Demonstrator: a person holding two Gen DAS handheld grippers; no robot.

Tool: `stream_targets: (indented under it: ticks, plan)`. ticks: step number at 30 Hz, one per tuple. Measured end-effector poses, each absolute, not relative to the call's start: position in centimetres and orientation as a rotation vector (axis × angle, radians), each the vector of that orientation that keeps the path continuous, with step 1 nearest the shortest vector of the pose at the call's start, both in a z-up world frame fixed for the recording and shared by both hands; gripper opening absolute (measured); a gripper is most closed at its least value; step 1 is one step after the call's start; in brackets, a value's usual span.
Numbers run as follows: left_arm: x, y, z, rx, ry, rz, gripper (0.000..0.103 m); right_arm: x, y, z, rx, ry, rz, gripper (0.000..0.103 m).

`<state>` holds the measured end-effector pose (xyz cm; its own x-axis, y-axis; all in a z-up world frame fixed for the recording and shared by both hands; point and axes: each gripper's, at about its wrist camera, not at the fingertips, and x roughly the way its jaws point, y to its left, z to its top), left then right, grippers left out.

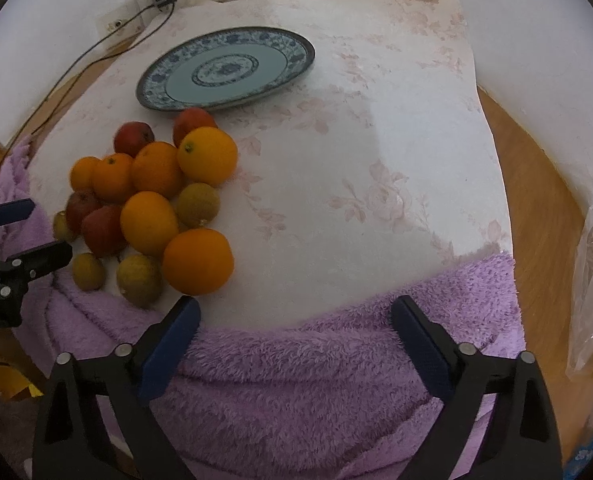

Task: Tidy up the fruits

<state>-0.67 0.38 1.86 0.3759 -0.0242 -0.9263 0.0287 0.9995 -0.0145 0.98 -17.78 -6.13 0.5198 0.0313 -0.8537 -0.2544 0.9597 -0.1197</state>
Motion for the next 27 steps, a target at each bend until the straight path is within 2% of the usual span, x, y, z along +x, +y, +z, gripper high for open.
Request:
stream_targets:
  ticks: [6, 8, 9, 14, 17, 19, 23, 27]
  plan:
    - [-0.6, -0.2, 3.1, 0.013, 1.14, -0.05, 0.095, 0.0, -17.6, -4.3, -0.233, 0.959, 0.209, 0.093]
    - [-0.6, -0.5, 3.3, 0.015, 1.13, -0.056, 0.093, -0.3, -17.4, -3.8, -0.232, 0.938, 0.229, 0.087]
    - [-0.6, -0.6, 3.3, 0.013, 1.127, -0.058, 0.091, -0.4, -17.3, -3.6, -0.229, 0.932, 0.242, 0.085]
    - [-0.9, -0.2, 3.3, -0.008, 1.129, -0.057, 0.075, -0.4, -17.0, -3.7, -0.196, 0.934, 0.298, 0.062]
    - [-1.1, -0.1, 3.3, -0.019, 1.128, -0.062, 0.071, -0.4, -16.9, -3.9, -0.185, 0.948, 0.326, 0.053]
    - [-1.2, -0.2, 3.3, -0.018, 1.129, -0.068, 0.069, -0.3, -16.7, -4.2, -0.177, 0.96, 0.343, 0.05]
    - [-1.3, -0.3, 3.1, -0.019, 1.132, -0.084, 0.058, -0.1, -16.2, -4.4, -0.177, 0.968, 0.358, 0.043]
    - [-1.3, -0.4, 3.0, -0.025, 1.139, -0.1, 0.049, -0.1, -16.1, -4.6, -0.169, 0.972, 0.36, 0.043]
